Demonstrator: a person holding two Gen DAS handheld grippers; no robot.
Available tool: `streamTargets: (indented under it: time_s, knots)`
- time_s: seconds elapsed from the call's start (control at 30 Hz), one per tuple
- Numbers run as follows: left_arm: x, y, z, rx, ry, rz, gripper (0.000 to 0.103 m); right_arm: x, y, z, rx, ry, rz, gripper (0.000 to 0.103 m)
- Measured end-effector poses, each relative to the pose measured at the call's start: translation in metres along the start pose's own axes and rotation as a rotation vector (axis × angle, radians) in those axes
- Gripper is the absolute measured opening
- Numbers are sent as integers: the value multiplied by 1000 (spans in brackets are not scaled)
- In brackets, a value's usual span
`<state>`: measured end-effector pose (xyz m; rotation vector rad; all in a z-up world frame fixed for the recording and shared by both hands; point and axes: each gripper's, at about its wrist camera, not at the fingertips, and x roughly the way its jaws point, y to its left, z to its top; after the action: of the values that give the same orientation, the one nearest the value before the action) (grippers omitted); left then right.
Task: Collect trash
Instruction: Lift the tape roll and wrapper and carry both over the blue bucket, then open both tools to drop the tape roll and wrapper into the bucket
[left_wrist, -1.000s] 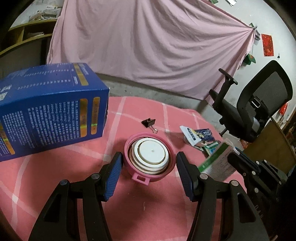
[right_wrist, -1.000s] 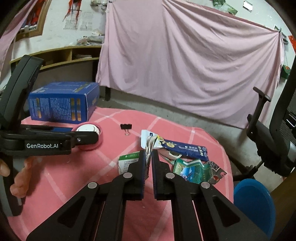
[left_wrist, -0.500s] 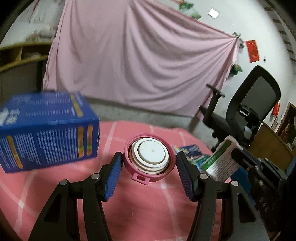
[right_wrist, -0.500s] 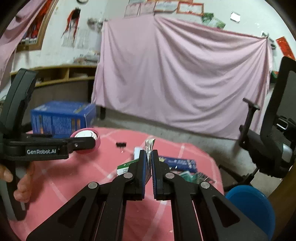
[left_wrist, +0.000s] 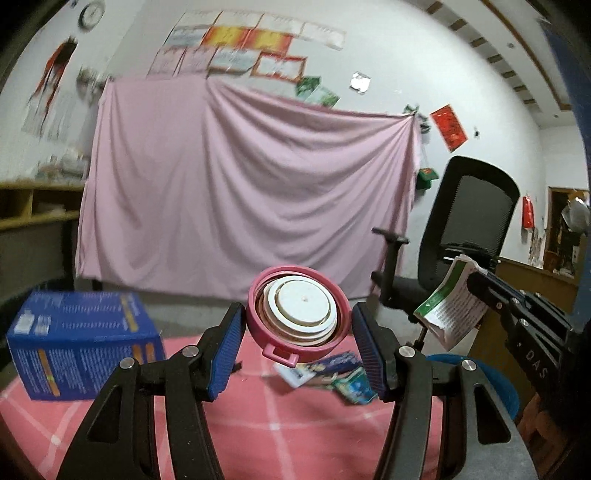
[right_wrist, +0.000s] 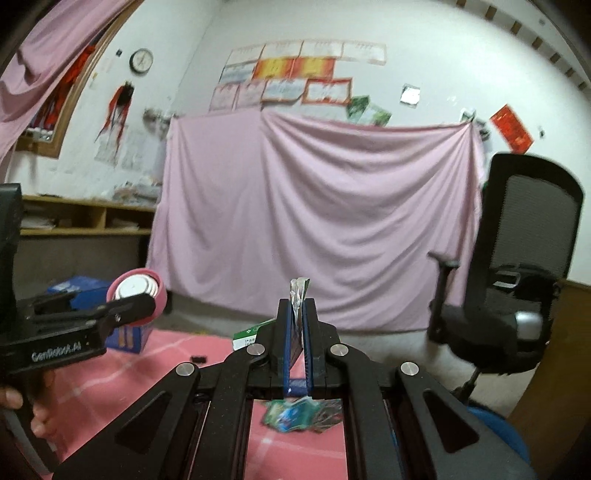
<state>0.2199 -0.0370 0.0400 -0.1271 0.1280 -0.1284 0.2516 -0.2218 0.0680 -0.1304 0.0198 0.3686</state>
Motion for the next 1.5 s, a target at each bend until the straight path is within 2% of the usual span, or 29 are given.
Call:
streamTargets:
  time_s: [0.13,0.33,0.47,0.63,0.83,1.03,1.33,1.5]
  knots:
    - [-7,-31,5,47,-71,-31,53,-20,-15,3,-11,-67,-73,4]
    - [0,-75,5,74,-90,-95,53,-46,-48,5,3,-115,-160,4]
    - [20,-106,6,60,-64,-148,53,-54,-75,2,27,-111,-224,4]
    - [48,-150,6,67,-5,-209,53,-57,-121,-13,94,-66,-326,4]
    - [86,-199,-3,107,109,-273,53,-51,-171,-37,180,32,-395,4]
    - [127,-229,-20,76,298,-311,53,-52,-204,-63,271,131,-412,4]
    - [170,-238,-42,20,533,-294,54,-43,-216,-86,322,249,-394,4]
    - [177,-232,-44,-7,571,-290,54,-38,-220,-91,338,288,-379,5]
